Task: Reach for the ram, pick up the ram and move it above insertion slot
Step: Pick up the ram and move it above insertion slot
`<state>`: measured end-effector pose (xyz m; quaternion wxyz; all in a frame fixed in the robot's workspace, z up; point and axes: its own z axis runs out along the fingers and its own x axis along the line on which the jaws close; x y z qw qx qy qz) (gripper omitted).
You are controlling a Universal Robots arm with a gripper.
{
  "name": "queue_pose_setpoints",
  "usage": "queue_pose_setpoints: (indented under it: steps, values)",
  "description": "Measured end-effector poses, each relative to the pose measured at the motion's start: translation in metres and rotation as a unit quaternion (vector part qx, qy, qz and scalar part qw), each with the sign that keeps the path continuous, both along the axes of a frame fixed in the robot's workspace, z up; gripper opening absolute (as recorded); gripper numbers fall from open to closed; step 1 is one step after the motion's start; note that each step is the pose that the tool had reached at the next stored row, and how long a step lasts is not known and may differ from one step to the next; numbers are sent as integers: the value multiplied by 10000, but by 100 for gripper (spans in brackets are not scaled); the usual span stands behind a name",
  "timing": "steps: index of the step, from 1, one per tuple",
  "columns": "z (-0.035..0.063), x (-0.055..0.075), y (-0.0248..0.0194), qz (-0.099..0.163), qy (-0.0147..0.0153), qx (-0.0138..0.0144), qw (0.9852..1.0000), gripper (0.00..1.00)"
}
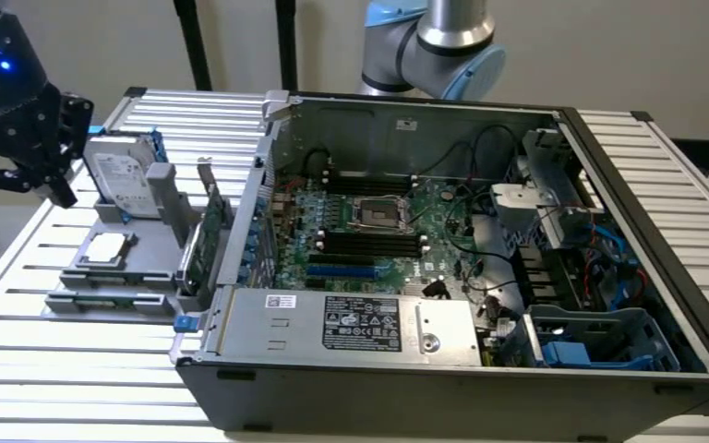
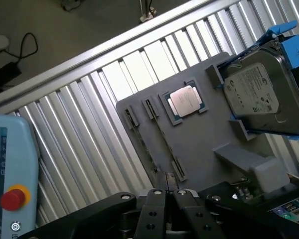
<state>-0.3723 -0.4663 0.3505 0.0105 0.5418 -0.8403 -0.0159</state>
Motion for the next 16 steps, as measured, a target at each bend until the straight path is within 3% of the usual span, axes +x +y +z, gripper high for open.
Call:
queue_pose_setpoints:
  steps: [4, 8, 12, 16]
  values:
    - [-6, 0, 0, 359, 0, 0, 9994, 11]
    - [-11, 0, 0, 718, 0, 0, 9974, 11]
    - [-17, 0, 0, 1085, -1, -1, 9941, 11]
    - [-23, 0, 0, 1446, -13, -2, 9895, 11]
